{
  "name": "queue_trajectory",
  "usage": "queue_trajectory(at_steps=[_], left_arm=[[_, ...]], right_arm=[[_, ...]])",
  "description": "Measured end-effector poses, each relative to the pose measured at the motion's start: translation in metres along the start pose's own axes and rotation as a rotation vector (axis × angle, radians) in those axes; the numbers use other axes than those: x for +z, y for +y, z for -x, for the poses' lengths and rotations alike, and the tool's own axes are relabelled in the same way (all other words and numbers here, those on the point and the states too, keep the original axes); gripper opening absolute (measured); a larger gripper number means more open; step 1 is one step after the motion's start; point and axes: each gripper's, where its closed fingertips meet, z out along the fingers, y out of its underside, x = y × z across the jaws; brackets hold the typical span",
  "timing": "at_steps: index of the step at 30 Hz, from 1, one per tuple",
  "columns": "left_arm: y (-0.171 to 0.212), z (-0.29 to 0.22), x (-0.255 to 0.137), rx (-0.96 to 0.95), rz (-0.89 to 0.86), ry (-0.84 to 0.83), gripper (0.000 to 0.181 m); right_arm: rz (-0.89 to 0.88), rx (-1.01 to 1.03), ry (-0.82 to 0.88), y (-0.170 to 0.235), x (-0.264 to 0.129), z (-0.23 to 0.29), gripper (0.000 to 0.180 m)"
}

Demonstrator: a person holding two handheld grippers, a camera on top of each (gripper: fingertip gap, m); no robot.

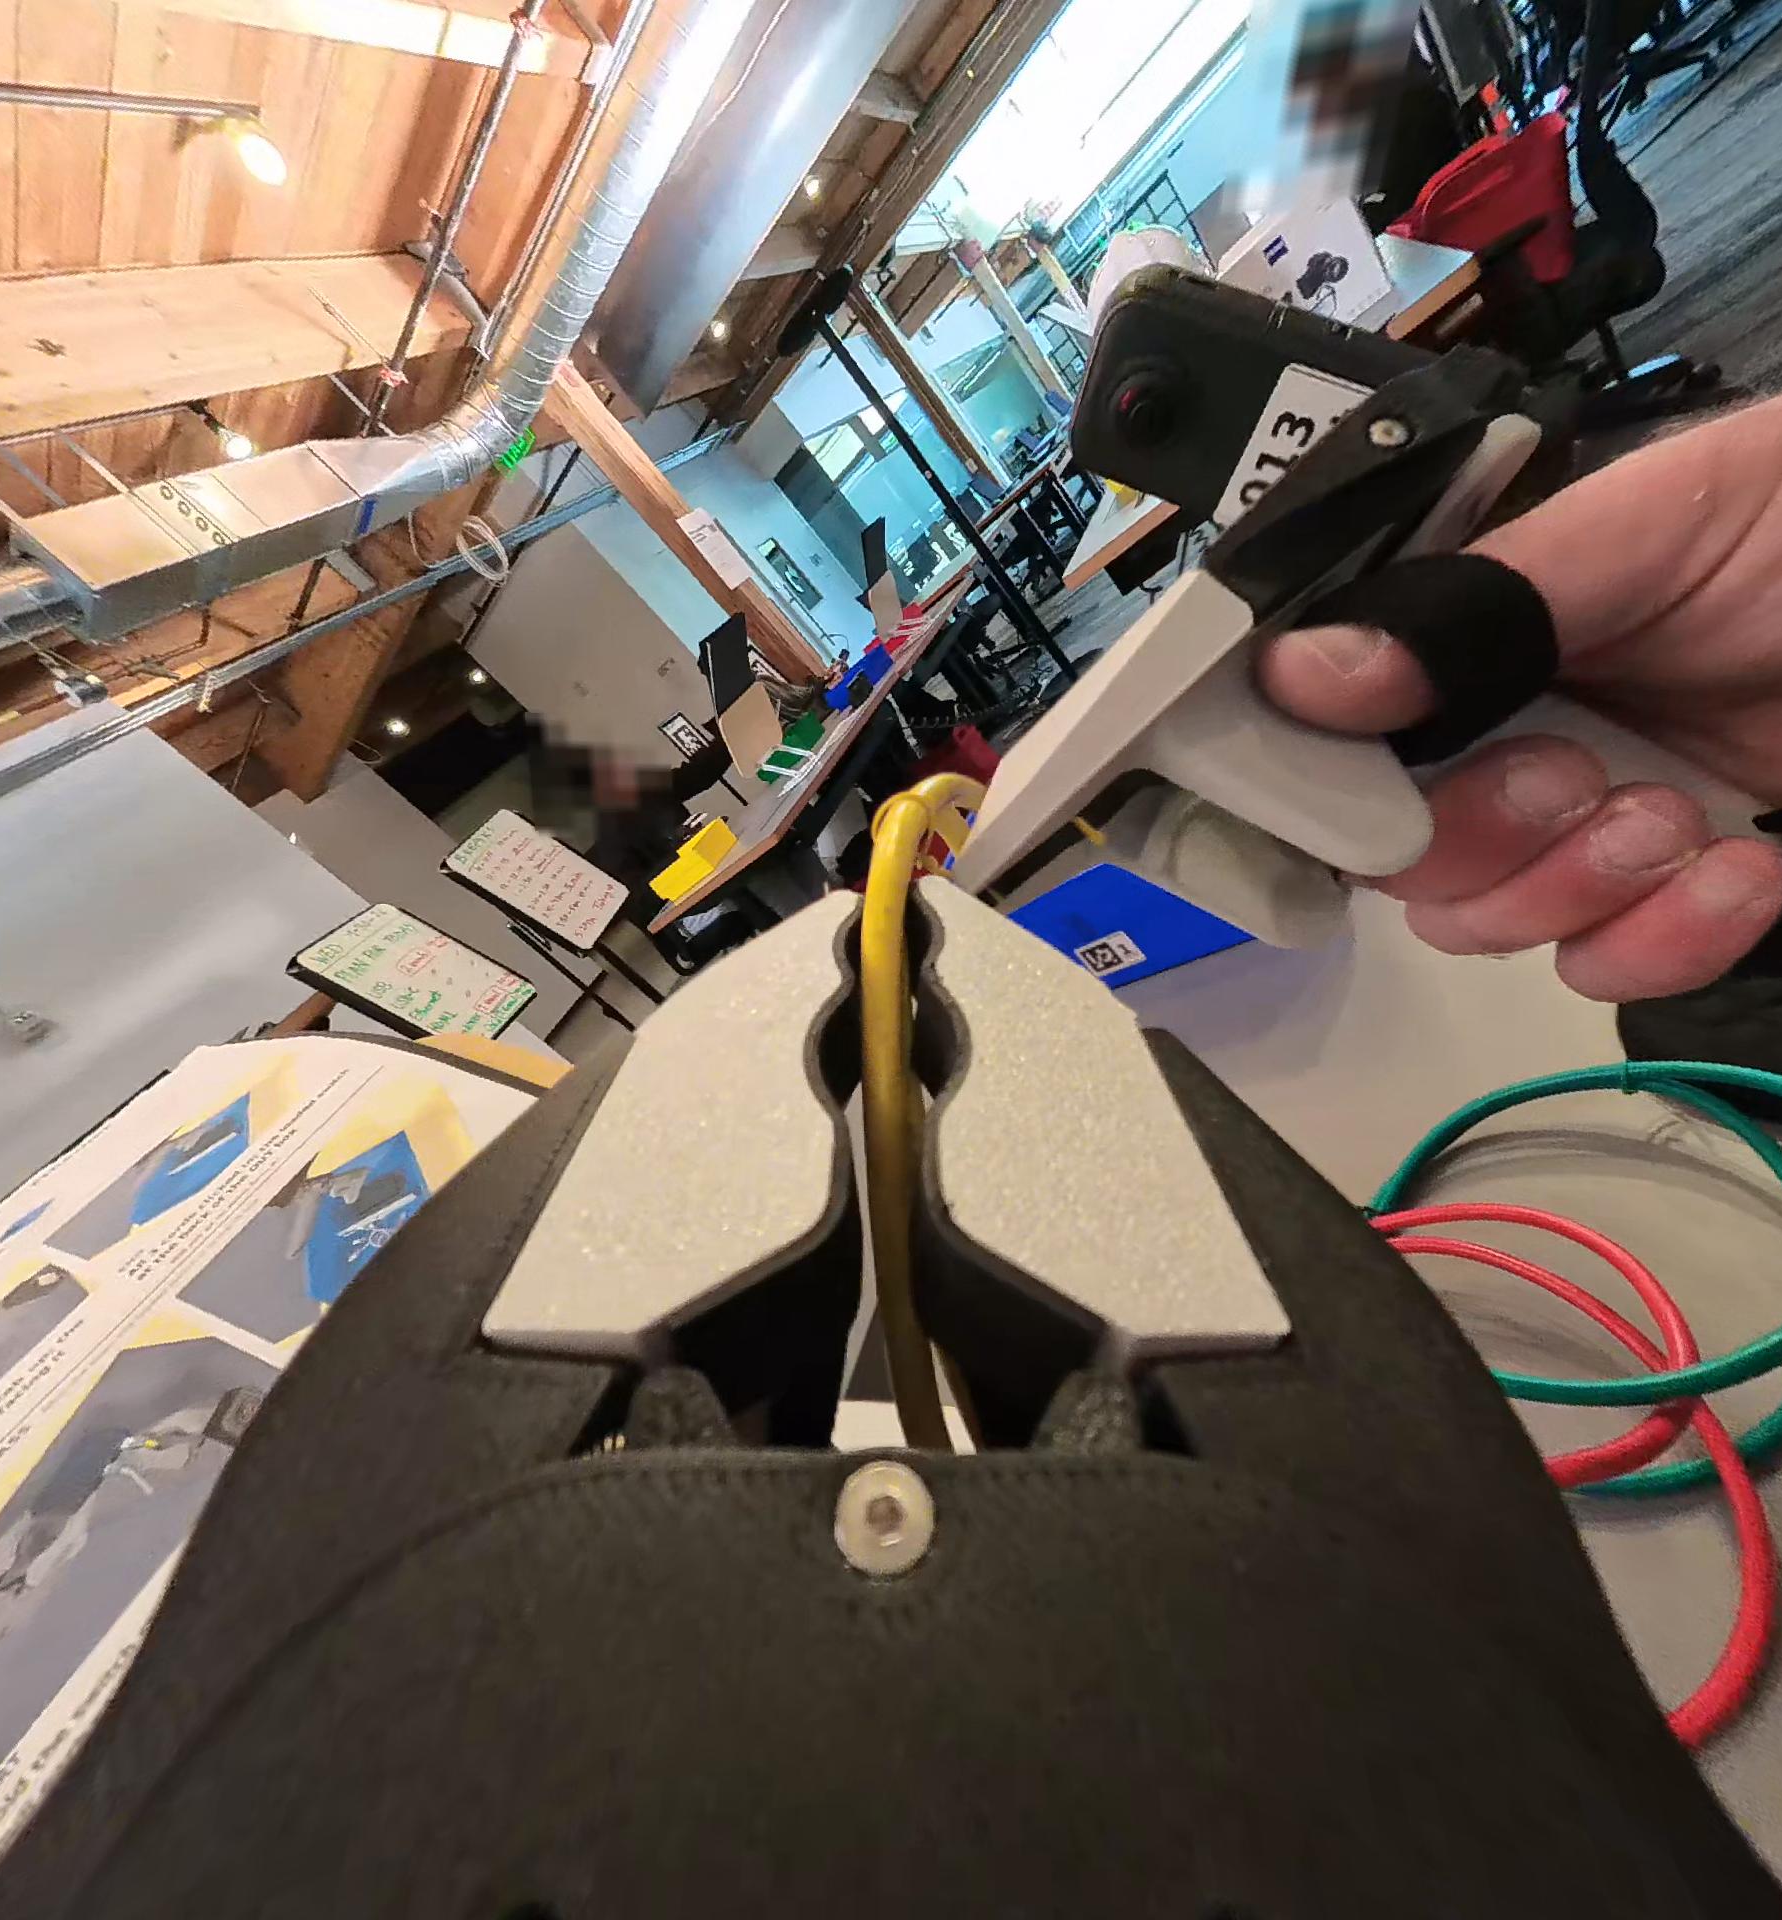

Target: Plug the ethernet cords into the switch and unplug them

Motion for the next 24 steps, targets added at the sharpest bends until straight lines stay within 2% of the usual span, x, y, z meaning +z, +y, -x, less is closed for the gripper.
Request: queue_trajectory(at_steps=[5,9,11,13,14,15,19,20,21,22,24], left_arm=[[0.003,0.000,0.003,-0.019,0.037,0.005,0.004],[0.007,0.000,0.007,-0.127,0.087,0.027,0.004],[0.014,-0.003,0.010,-0.197,0.147,0.064,0.004],[0.018,-0.003,0.011,-0.281,0.181,0.087,0.005],[0.021,-0.004,0.010,-0.347,0.201,0.121,0.005],[0.026,-0.006,0.008,-0.404,0.228,0.162,0.005],[0.032,-0.005,0.006,-0.542,0.208,0.210,0.005],[0.031,-0.004,0.006,-0.549,0.192,0.215,0.005],[0.033,0.000,0.005,-0.552,0.193,0.203,0.005],[0.034,0.002,0.003,-0.550,0.191,0.200,0.005],[0.026,0.003,-0.001,-0.537,0.119,0.233,0.004]], right_arm=[[0.022,-0.131,0.103,-0.002,-0.005,-0.007,0.000],[0.118,-0.432,0.299,-0.006,-0.008,-0.015,0.000],[0.293,-0.839,0.534,-0.007,-0.013,-0.026,0.000],[0.594,-1.498,0.794,-0.010,-0.015,-0.031,0.000],[0.750,-1.787,0.857,-0.007,-0.012,-0.032,0.000],[0.826,-1.892,0.846,0.000,-0.007,-0.033,0.000],[0.804,-1.794,0.713,0.000,-0.003,-0.039,0.000],[0.761,-1.768,0.688,-0.002,-0.001,-0.033,0.006],[0.669,-1.723,0.662,-0.007,0.001,-0.024,0.035],[0.579,-1.644,0.630,-0.011,0.002,-0.014,0.048],[0.463,-1.459,0.579,-0.020,-0.005,-0.004,0.047]])
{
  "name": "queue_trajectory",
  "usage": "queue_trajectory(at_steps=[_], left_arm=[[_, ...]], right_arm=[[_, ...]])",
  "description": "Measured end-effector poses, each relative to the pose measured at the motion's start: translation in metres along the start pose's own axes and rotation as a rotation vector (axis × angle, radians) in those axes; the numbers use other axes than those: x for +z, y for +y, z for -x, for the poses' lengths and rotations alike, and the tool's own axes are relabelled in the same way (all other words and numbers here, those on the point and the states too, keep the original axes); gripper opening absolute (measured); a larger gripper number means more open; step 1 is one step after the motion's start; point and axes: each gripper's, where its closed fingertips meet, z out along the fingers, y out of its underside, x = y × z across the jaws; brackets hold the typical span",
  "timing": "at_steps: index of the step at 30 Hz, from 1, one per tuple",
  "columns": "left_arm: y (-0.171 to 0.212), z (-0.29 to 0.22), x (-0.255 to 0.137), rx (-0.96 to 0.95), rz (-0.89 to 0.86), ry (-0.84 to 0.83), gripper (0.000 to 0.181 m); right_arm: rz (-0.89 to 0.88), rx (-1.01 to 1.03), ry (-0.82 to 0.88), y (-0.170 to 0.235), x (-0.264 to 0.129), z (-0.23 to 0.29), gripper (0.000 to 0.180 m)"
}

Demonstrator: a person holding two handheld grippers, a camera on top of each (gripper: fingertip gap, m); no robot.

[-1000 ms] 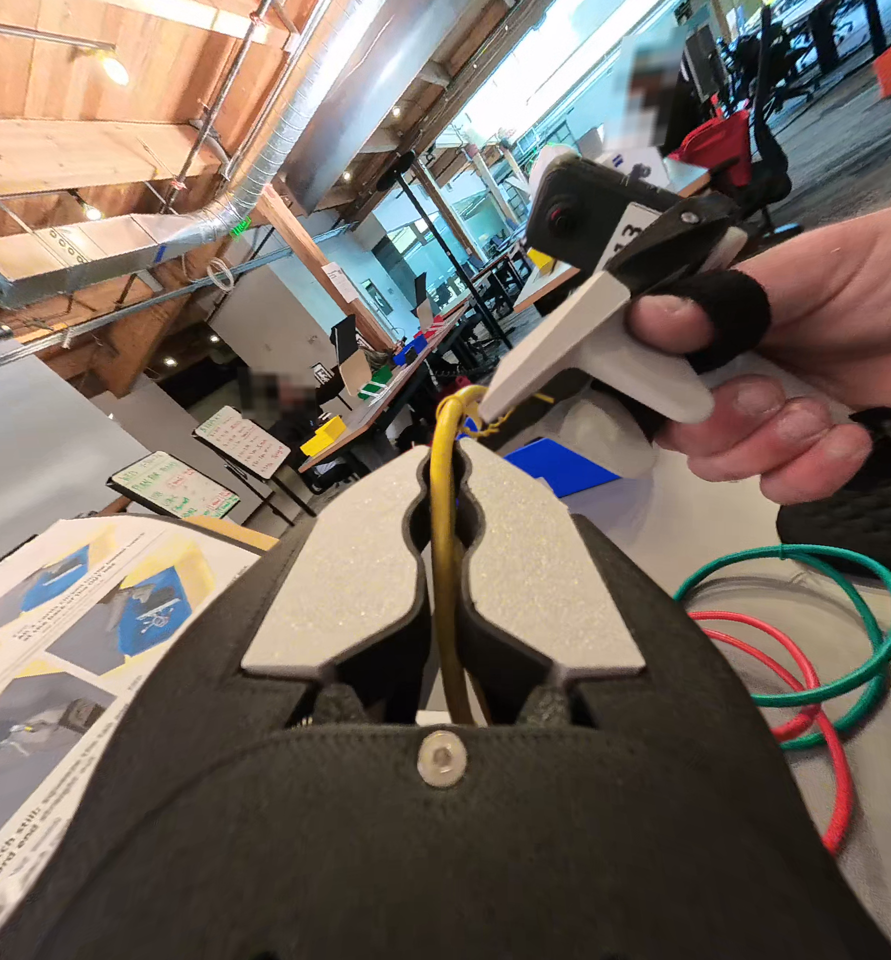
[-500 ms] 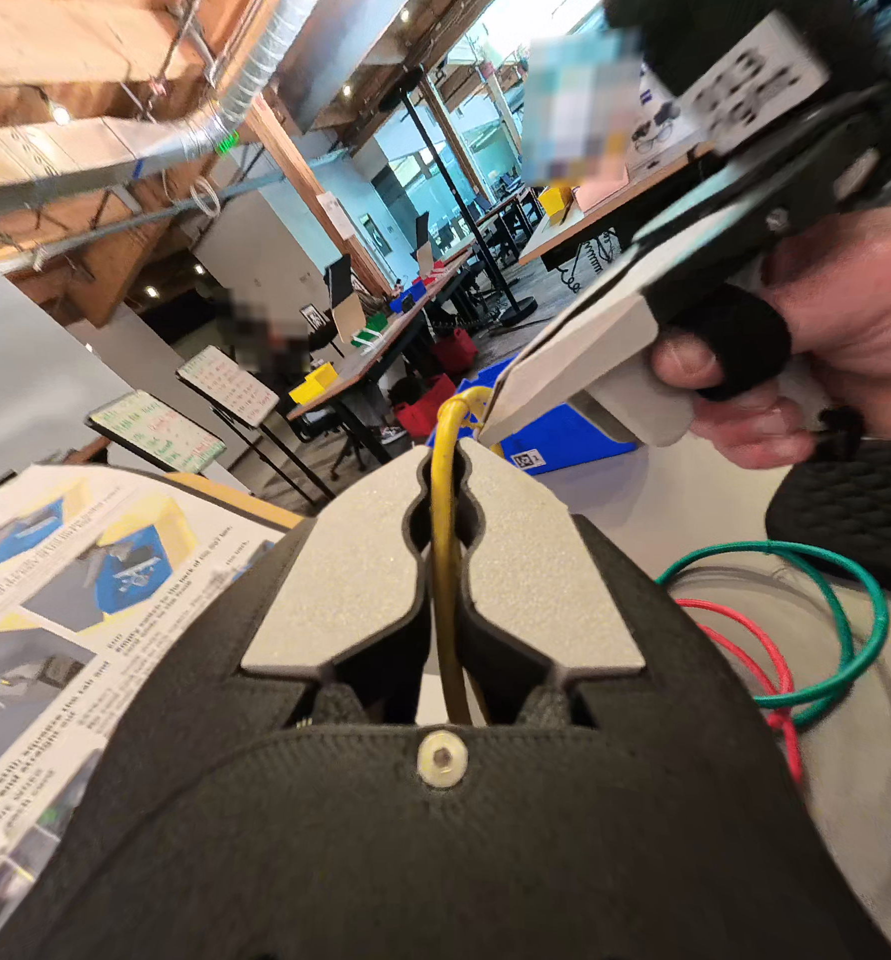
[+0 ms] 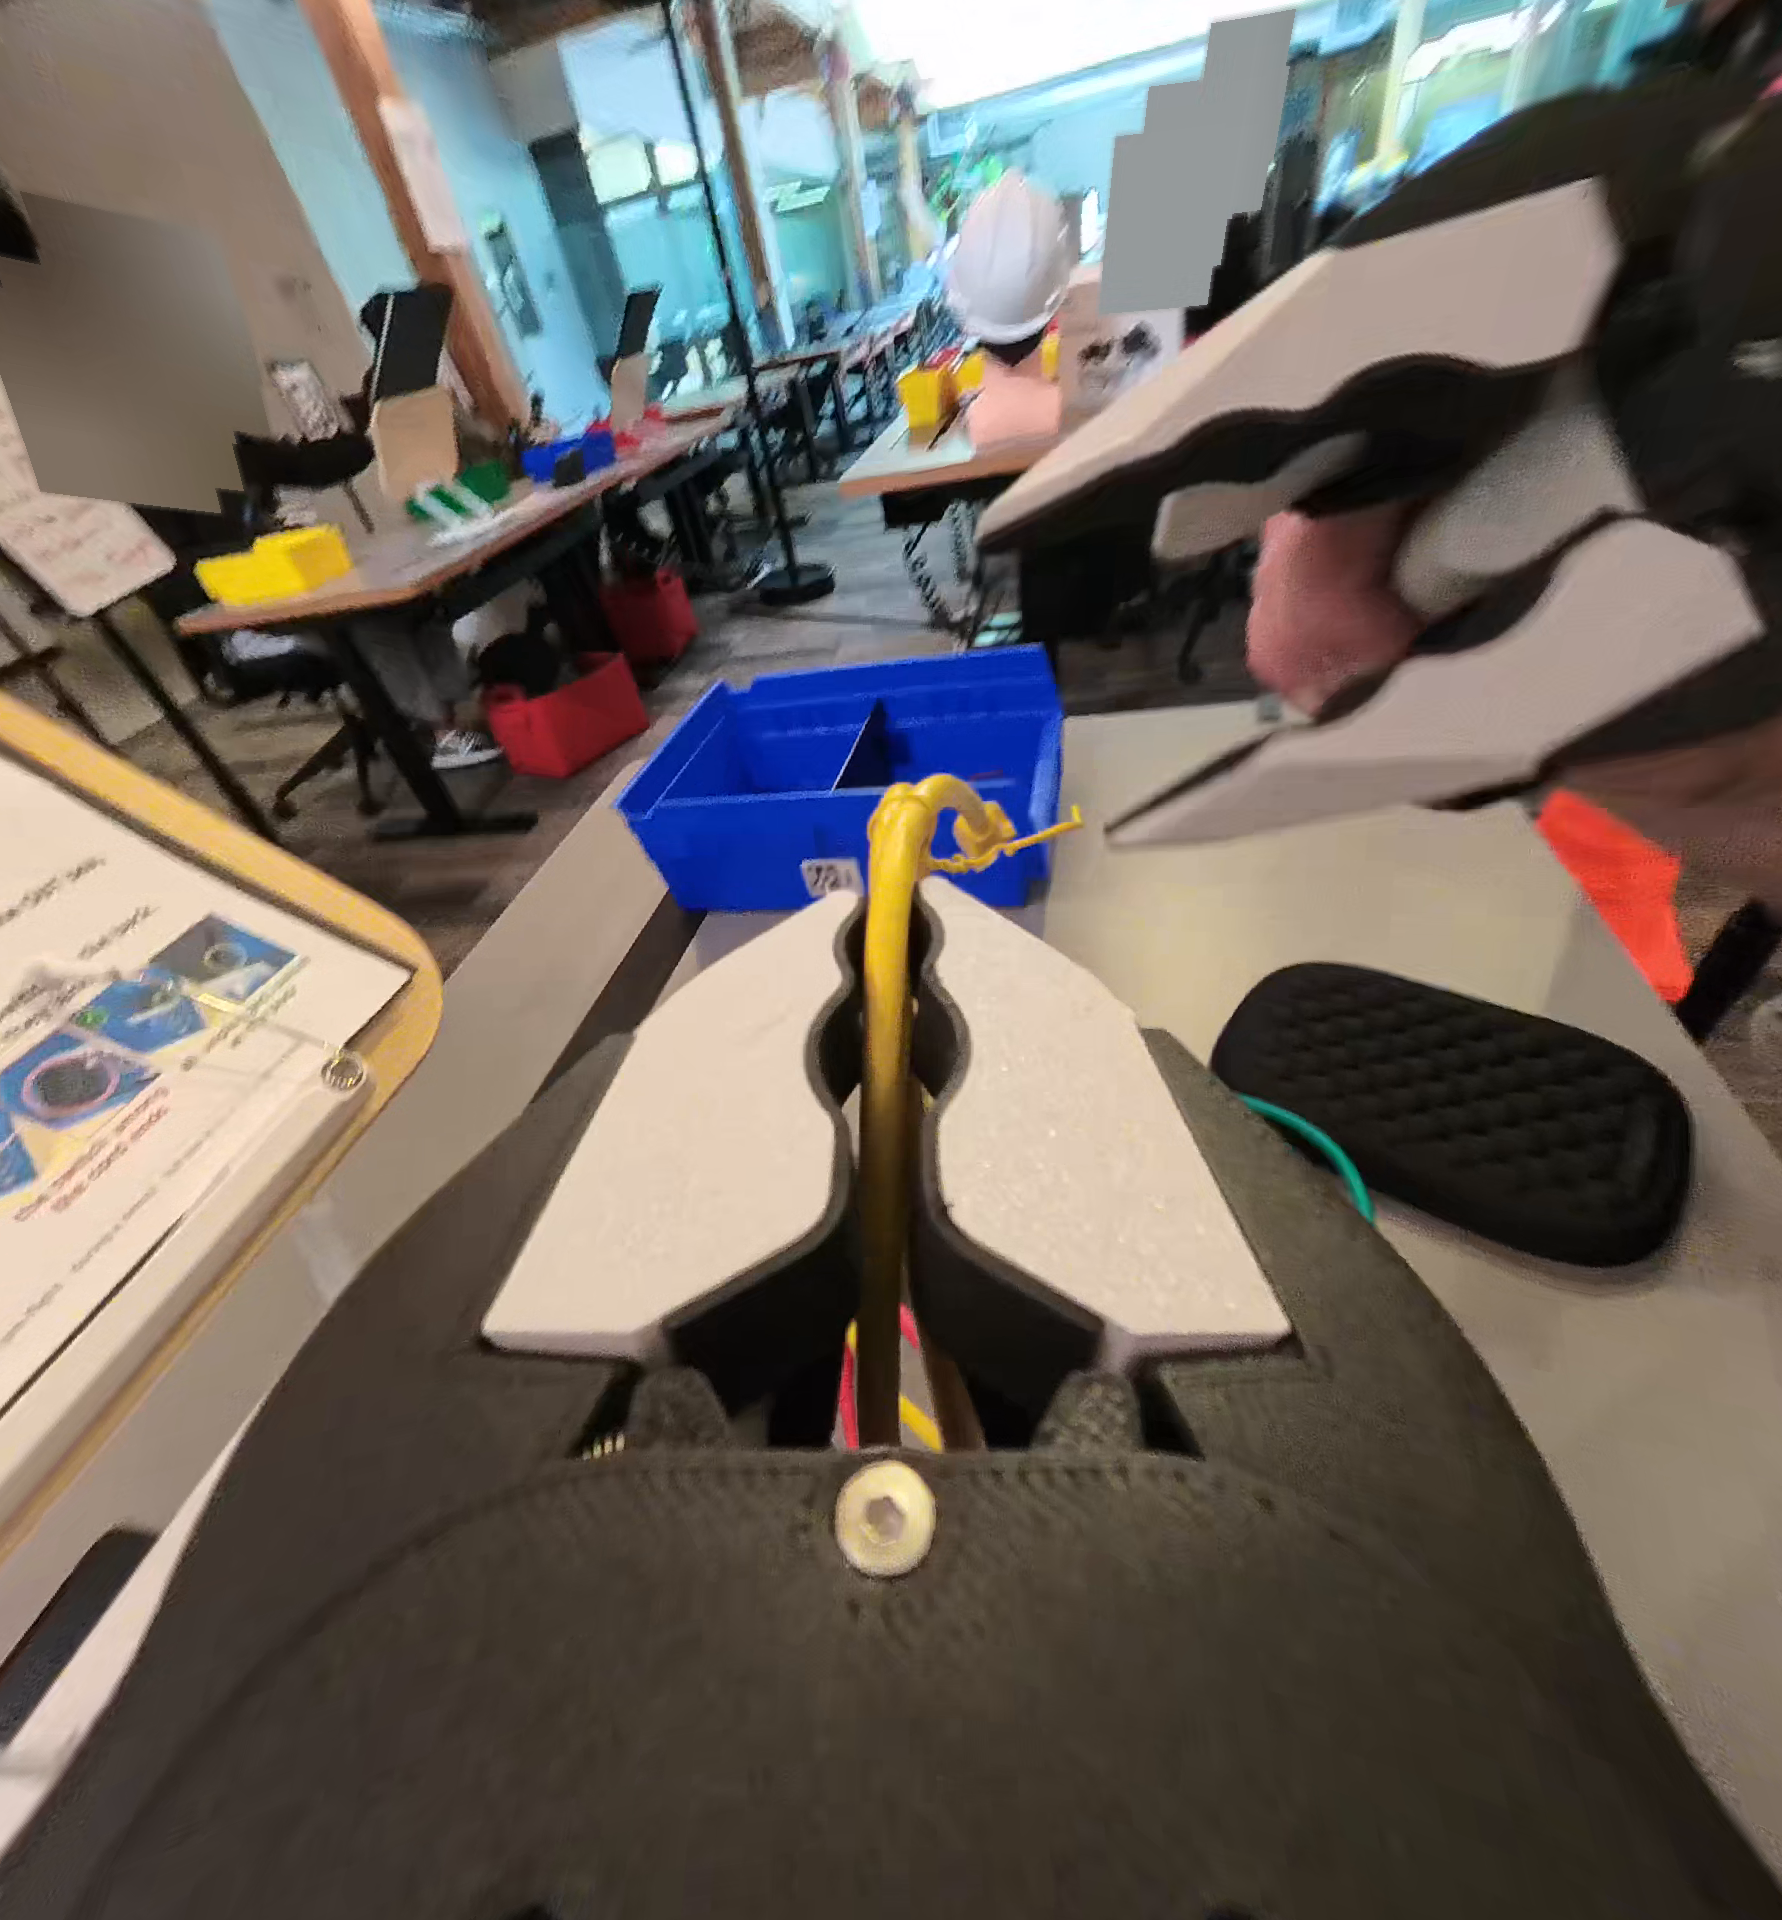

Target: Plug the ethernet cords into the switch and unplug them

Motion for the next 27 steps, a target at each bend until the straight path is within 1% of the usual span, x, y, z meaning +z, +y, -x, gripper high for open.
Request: queue_trajectory(at_steps=[1,3,5,6,8,11,12,16,18,20,22,24,26,27], left_arm=[[-0.003,-0.002,-0.002,-0.011,-0.028,0.025,0.005],[-0.008,-0.007,-0.005,-0.012,-0.077,0.082,0.005],[-0.011,-0.009,-0.007,-0.038,-0.116,0.117,0.005],[-0.012,-0.011,-0.007,-0.051,-0.130,0.142,0.005],[-0.012,-0.014,-0.006,-0.055,-0.154,0.164,0.005],[-0.010,-0.019,-0.003,-0.062,-0.155,0.200,0.005],[-0.008,-0.019,-0.002,-0.063,-0.145,0.201,0.005],[-0.006,-0.018,-0.004,-0.110,-0.155,0.245,0.007],[-0.009,-0.015,-0.010,-0.120,-0.161,0.251,0.019],[-0.004,-0.009,-0.016,-0.060,-0.074,0.196,0.031],[-0.001,-0.011,-0.022,0.052,0.015,0.149,0.037],[0.003,-0.014,-0.025,0.131,0.106,0.110,0.038],[0.020,-0.016,-0.026,0.202,0.256,0.082,0.036],[0.030,-0.016,-0.027,0.225,0.328,0.074,0.032]], right_arm=[[-0.010,0.085,-0.017,0.005,-0.003,-0.004,0.047],[0.000,0.192,-0.073,0.021,-0.004,-0.004,0.048],[0.018,0.240,-0.120,0.035,-0.002,0.002,0.048],[0.032,0.224,-0.128,0.038,0.000,0.007,0.048],[0.025,0.175,-0.128,0.036,0.004,0.015,0.039],[0.115,0.076,-0.076,0.046,0.012,0.014,0.006],[0.138,0.058,-0.063,0.049,0.014,0.011,0.004],[0.162,0.049,-0.099,0.054,0.020,0.009,0.003],[0.201,-0.002,-0.111,0.059,0.024,0.007,0.003],[0.213,-0.043,-0.154,0.058,0.029,0.011,0.003],[0.228,-0.128,-0.196,0.057,0.035,0.017,0.004],[0.231,-0.194,-0.261,0.051,0.043,0.031,0.004],[0.220,-0.247,-0.298,0.043,0.052,0.042,0.004],[0.212,-0.258,-0.315,0.039,0.056,0.047,0.003]])
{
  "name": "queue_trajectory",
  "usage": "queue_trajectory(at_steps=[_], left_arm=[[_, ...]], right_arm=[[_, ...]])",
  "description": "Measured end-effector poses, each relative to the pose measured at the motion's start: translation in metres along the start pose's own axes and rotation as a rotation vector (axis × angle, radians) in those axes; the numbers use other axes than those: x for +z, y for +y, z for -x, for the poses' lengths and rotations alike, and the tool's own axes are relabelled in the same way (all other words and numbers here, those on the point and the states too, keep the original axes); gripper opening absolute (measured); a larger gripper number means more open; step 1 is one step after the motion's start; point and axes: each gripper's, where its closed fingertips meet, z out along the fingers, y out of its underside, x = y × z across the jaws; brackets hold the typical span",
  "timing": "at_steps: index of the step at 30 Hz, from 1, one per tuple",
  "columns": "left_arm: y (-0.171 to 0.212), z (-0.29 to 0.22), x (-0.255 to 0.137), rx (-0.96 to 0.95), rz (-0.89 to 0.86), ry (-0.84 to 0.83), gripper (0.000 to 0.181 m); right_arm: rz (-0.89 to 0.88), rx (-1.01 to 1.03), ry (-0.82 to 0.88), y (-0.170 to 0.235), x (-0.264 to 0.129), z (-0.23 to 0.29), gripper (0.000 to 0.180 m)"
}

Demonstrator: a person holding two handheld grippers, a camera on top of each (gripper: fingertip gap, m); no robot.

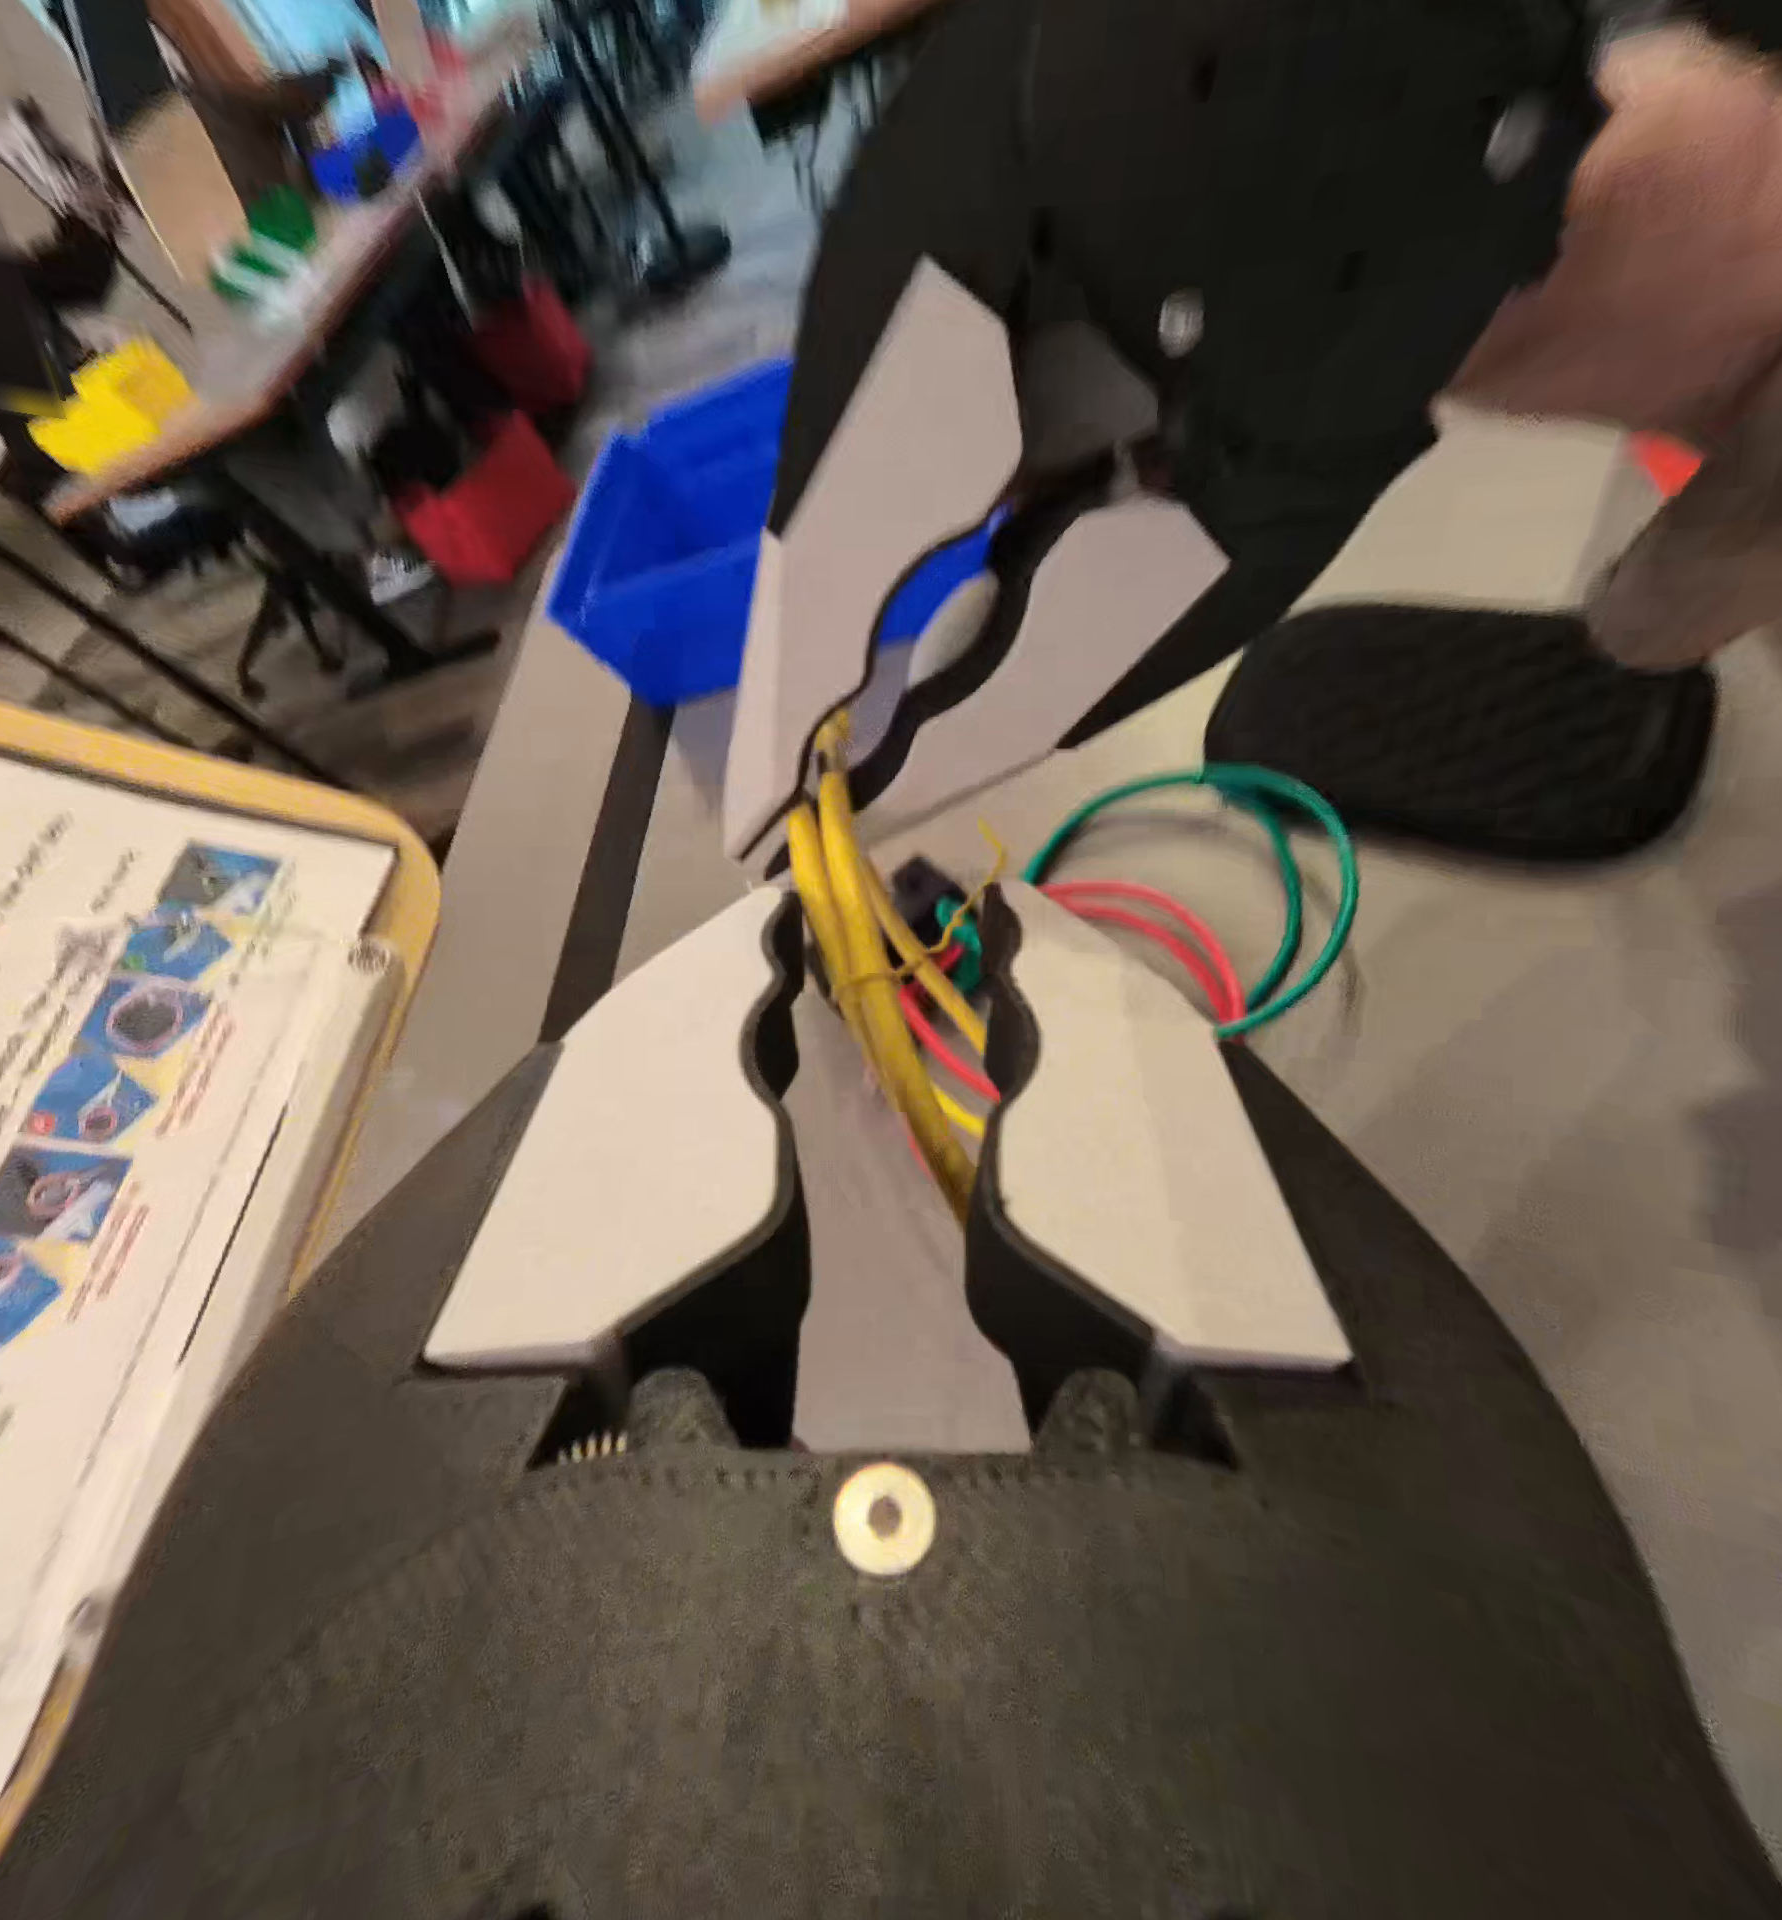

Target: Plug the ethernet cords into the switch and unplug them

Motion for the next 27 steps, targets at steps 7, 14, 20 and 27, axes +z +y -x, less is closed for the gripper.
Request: queue_trajectory(at_steps=[7,14,20,27], left_arm=[[0.019,0.031,-0.015,-0.076,0.040,-0.110,0.012],[0.016,0.059,-0.040,-0.165,-0.103,-0.189,0.012],[0.008,0.067,-0.056,-0.193,-0.173,-0.221,0.011],[0.028,0.064,-0.044,-0.286,-0.067,-0.173,0.011]], right_arm=[[-0.075,0.040,0.021,-0.022,0.012,-0.008,0.012],[-0.213,0.462,0.090,-0.007,-0.017,-0.045,0.042],[-0.279,0.879,-0.242,0.017,-0.003,0.016,0.055],[-0.173,0.850,-0.316,0.027,0.022,0.072,0.051]])
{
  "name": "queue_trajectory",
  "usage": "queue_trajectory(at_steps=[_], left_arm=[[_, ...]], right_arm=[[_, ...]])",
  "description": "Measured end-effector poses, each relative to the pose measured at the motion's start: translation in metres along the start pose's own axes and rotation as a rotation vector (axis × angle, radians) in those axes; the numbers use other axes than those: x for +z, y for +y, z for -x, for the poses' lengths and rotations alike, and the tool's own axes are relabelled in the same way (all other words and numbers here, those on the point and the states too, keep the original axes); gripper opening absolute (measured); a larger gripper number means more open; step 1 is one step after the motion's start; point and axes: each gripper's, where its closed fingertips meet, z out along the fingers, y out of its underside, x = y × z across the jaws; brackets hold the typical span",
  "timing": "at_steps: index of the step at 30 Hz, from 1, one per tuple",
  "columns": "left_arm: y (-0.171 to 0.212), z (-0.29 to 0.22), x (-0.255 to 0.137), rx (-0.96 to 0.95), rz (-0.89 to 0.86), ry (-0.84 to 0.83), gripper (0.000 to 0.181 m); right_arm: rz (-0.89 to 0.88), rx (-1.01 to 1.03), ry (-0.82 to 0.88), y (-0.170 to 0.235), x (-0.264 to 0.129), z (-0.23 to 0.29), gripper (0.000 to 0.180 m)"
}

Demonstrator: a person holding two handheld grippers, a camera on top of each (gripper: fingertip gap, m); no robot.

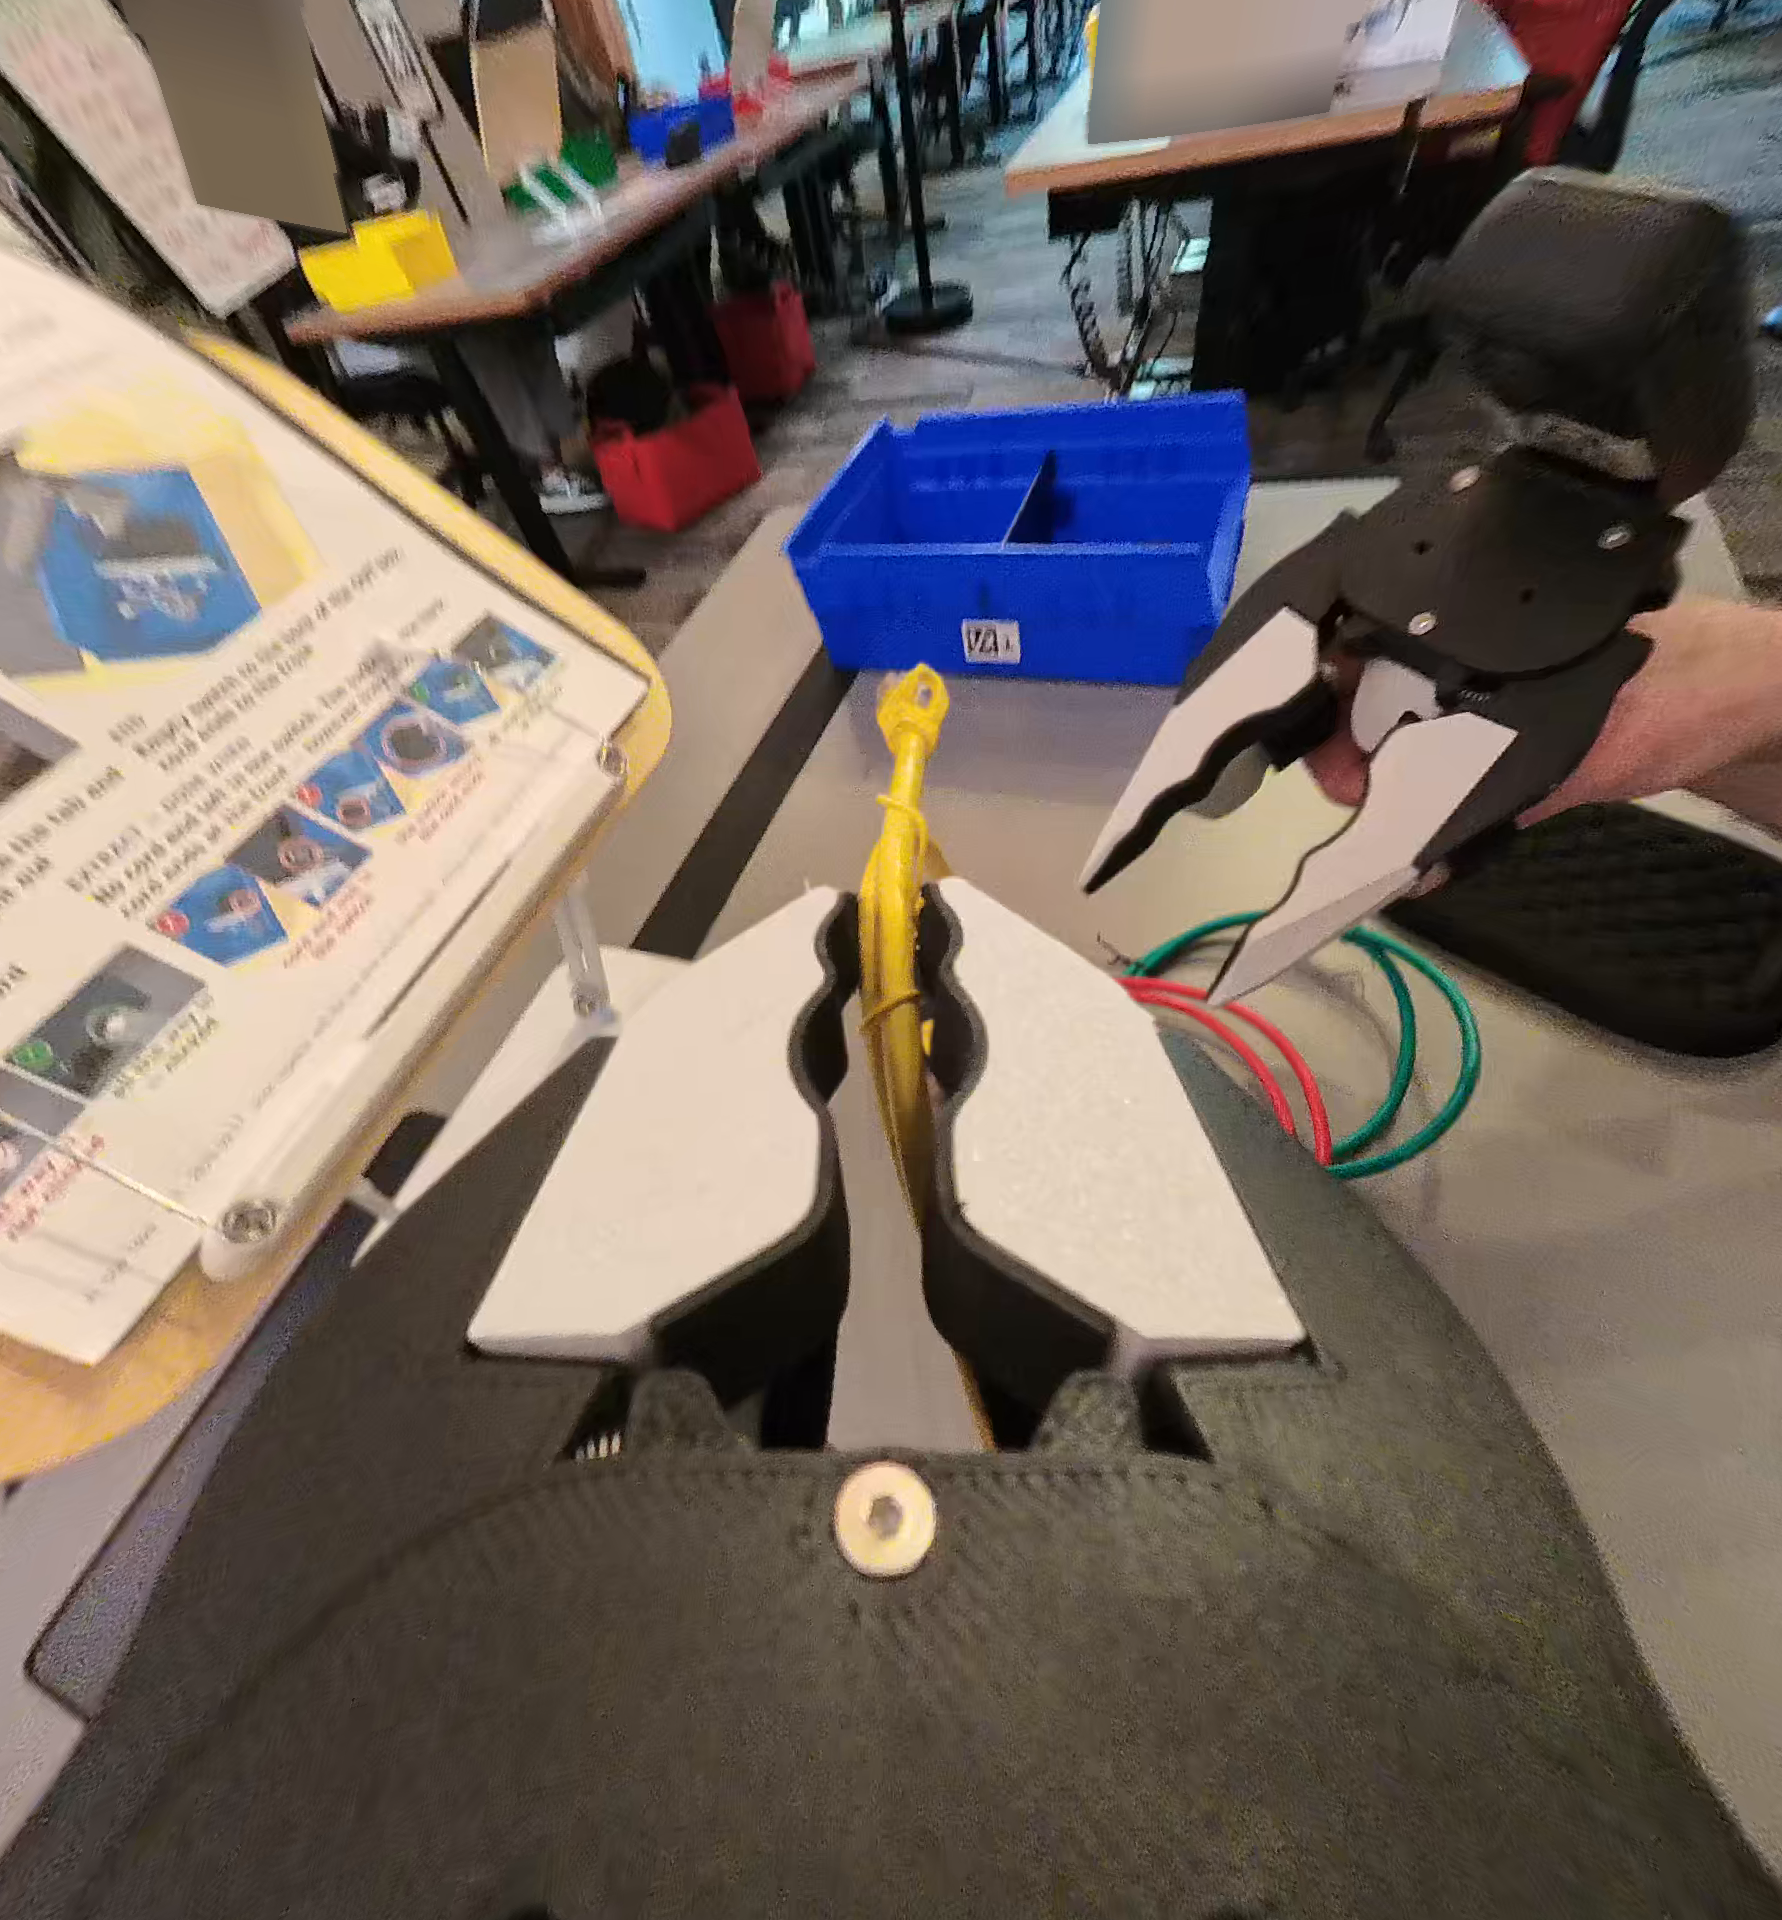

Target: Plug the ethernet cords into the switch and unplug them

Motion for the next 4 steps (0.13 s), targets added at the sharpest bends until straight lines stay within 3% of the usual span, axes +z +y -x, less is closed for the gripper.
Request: queue_trajectory(at_steps=[4], left_arm=[[0.039,0.015,0.014,-0.107,0.162,-0.018,0.011]], right_arm=[[0.058,-0.004,0.028,0.014,0.003,-0.006,0.048]])
